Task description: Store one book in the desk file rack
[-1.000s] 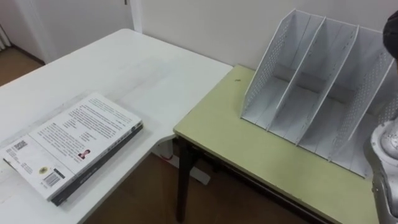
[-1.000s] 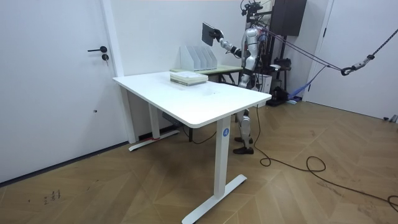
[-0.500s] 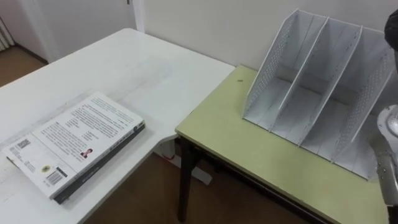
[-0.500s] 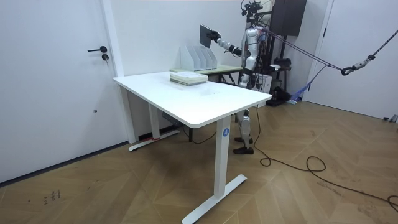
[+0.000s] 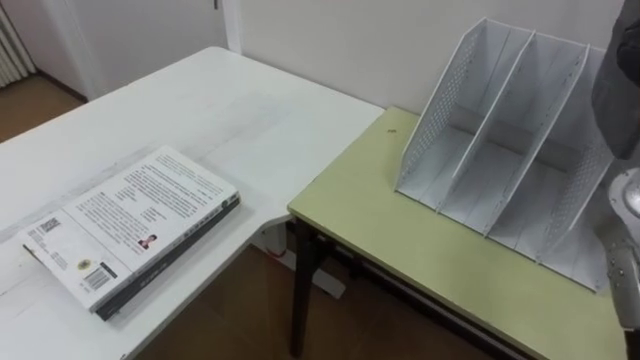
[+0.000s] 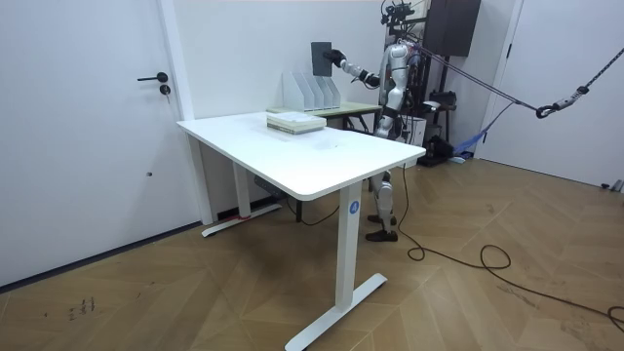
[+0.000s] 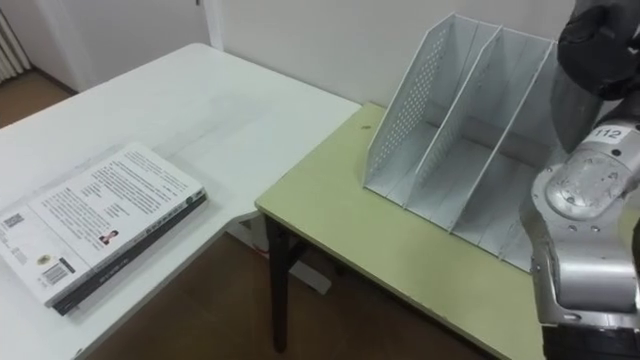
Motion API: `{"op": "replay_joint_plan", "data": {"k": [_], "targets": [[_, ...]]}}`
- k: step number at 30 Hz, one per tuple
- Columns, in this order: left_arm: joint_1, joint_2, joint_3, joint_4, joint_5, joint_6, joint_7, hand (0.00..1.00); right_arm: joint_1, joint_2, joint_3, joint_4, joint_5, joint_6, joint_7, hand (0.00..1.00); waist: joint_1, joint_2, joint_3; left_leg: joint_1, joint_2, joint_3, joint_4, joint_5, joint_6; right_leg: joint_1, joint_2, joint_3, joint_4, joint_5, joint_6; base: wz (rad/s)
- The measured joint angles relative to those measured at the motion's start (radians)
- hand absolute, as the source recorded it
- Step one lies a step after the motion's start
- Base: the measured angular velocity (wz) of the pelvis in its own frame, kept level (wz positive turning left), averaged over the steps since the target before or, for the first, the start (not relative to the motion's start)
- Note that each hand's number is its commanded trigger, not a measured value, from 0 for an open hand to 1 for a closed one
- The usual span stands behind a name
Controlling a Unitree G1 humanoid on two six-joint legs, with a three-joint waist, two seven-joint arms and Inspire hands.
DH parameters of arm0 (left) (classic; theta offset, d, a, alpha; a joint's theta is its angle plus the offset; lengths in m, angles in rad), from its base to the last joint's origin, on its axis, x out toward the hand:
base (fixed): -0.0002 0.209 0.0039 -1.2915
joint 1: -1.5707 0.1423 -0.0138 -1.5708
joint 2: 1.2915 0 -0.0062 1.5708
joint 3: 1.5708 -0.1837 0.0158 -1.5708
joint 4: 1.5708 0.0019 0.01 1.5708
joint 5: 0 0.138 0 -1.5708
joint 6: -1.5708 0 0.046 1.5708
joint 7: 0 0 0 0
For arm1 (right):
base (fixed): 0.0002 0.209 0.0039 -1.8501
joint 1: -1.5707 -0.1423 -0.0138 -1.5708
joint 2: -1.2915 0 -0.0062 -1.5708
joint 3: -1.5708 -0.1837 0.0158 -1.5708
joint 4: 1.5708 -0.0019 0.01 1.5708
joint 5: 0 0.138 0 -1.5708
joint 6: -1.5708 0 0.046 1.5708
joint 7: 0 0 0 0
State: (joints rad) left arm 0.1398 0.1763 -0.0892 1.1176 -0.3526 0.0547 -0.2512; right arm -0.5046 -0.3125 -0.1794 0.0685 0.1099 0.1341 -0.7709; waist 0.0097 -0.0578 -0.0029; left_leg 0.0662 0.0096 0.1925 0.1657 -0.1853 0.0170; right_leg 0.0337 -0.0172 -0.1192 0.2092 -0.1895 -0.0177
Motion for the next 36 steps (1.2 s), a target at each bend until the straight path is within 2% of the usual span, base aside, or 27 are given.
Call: {"op": "replay_joint_plan", "data": {"k": [9, 11, 16, 19, 24, 26, 36], "targets": [[-0.007, 0.011, -0.003, 0.000, -0.005, 0.012, 0.003, 0.00, -0.055, -0.004, 0.000, 0.047, 0.063, 0.003, -0.014, 1.00, 0.003, -0.024, -0.0016, 0.000, 0.000, -0.002, 0.000, 0.000, 0.000, 0.002, 0.000, 0.001, -0.004, 0.000, 0.000, 0.00], [-0.011, 0.011, -0.006, 0.001, -0.005, 0.017, 0.005, 0.00, -0.070, -0.005, 0.001, 0.050, 0.083, 0.016, -0.012, 1.00, 0.005, -0.027, -0.0016, -0.001, 0.000, -0.003, 0.000, 0.000, 0.000, 0.001, 0.000, 0.001, -0.004, 0.000, 0.000, 0.00], [-0.013, 0.011, -0.007, 0.000, -0.005, 0.029, 0.007, 0.00, -0.113, -0.008, 0.001, 0.081, 0.090, 0.040, -0.015, 1.00, 0.005, -0.027, -0.0017, -0.001, 0.000, -0.003, 0.000, 0.000, 0.000, 0.001, 0.000, -0.003, -0.004, 0.000, 0.000, 0.00], [-0.015, 0.010, -0.009, 0.000, -0.004, 0.031, 0.010, 0.00, -0.114, -0.009, 0.003, 0.086, 0.091, 0.041, -0.015, 1.00, 0.012, -0.025, -0.0024, -0.002, 0.000, -0.005, 0.000, 0.000, 0.000, 0.001, 0.000, -0.003, -0.005, 0.000, 0.000, 0.00], [-0.015, 0.007, -0.008, -0.008, 0.002, 0.052, 0.027, 0.00, -0.180, -0.028, 0.002, 0.171, 0.142, 0.041, -0.010, 1.00, 0.015, -0.019, -0.0056, -0.002, 0.000, -0.005, 0.000, 0.000, 0.000, 0.002, 0.000, -0.003, -0.005, 0.001, 0.001, 0.00], [-0.014, 0.007, -0.009, -0.021, 0.002, 0.071, 0.034, 0.00, -0.185, -0.040, 0.002, 0.182, 0.156, 0.041, -0.005, 1.00, 0.019, -0.017, -0.0068, -0.001, 0.000, -0.005, 0.000, 0.000, 0.000, 0.002, 0.000, -0.003, -0.005, 0.002, 0.001, 0.00], [-0.013, 0.006, -0.009, -0.037, 0.002, 0.099, 0.052, 0.00, -0.185, -0.048, 0.002, 0.205, 0.159, 0.042, 0.000, 1.00, 0.021, -0.013, -0.0061, -0.003, 0.000, -0.008, 0.000, 0.000, 0.000, 0.003, 0.000, -0.006, -0.004, 0.005, 0.001, 0.00]]}}
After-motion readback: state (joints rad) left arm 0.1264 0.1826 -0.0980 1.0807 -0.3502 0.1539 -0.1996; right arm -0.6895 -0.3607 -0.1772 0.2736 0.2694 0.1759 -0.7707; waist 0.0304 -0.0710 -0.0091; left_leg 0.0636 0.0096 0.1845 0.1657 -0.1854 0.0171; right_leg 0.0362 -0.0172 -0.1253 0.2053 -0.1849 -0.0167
